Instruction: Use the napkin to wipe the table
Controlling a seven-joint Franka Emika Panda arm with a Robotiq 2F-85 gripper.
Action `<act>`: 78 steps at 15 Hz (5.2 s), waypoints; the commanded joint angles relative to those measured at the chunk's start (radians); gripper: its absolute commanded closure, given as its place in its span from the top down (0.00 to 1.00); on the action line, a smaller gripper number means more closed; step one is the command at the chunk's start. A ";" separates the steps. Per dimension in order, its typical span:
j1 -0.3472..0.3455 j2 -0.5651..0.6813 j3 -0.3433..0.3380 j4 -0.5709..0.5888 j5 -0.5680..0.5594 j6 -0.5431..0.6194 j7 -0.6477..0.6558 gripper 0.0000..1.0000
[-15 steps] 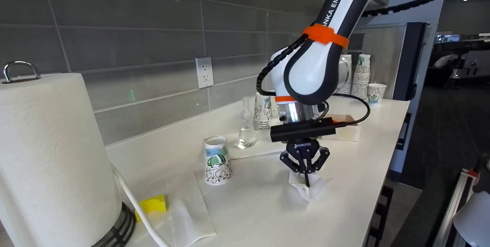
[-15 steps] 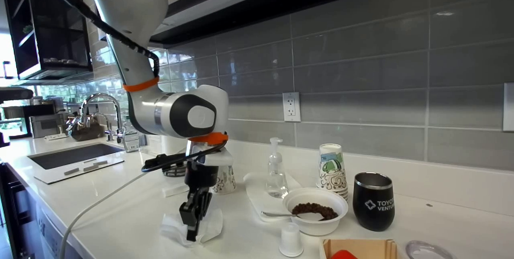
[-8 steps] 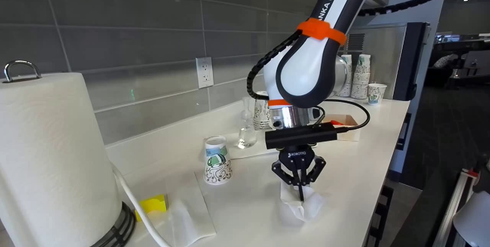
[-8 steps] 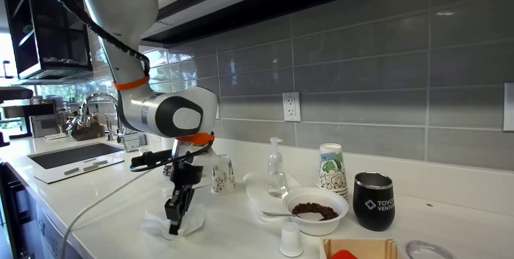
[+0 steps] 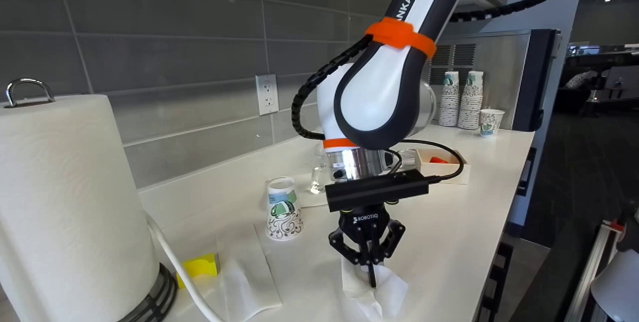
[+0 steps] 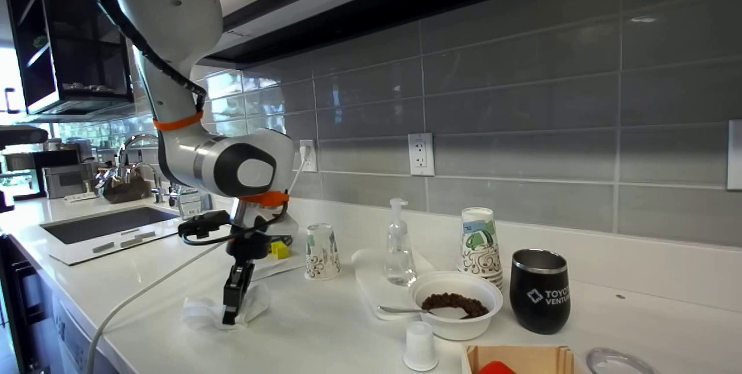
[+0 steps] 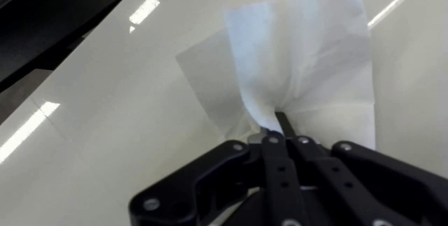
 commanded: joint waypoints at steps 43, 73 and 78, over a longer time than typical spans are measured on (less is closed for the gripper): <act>-0.155 -0.109 -0.285 -0.118 -0.193 -0.178 0.202 0.00; -0.202 -0.040 -0.418 -0.048 -0.391 -0.022 0.263 0.00; -0.221 -0.081 -0.450 -0.109 -0.444 -0.063 0.273 0.00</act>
